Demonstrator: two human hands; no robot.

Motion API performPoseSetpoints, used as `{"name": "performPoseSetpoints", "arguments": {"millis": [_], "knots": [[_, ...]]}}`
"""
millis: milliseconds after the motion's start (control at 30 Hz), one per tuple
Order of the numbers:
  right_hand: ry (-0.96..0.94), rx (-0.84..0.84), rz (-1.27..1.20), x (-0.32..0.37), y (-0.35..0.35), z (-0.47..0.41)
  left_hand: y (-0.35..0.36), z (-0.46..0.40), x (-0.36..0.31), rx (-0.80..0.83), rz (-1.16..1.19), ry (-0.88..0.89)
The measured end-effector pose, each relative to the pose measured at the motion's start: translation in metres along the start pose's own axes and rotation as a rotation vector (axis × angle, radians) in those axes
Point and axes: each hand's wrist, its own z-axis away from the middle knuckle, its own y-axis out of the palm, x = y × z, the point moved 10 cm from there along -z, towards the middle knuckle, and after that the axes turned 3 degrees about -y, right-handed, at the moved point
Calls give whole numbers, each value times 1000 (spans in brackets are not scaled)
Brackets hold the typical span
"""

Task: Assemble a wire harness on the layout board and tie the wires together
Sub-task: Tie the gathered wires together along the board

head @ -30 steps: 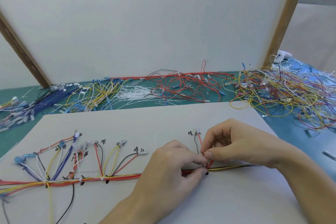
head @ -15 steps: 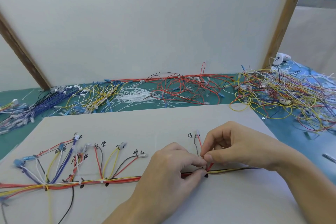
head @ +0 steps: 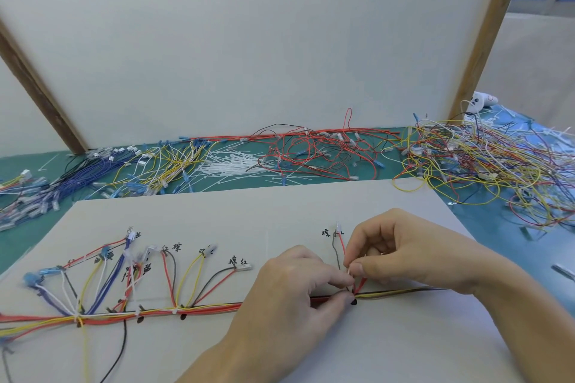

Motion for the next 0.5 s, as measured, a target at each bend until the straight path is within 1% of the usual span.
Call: {"name": "performPoseSetpoints", "arguments": {"millis": [500], "knots": [[-1,3,32,1,0,0,2,1,3,-15,4,-5]]}}
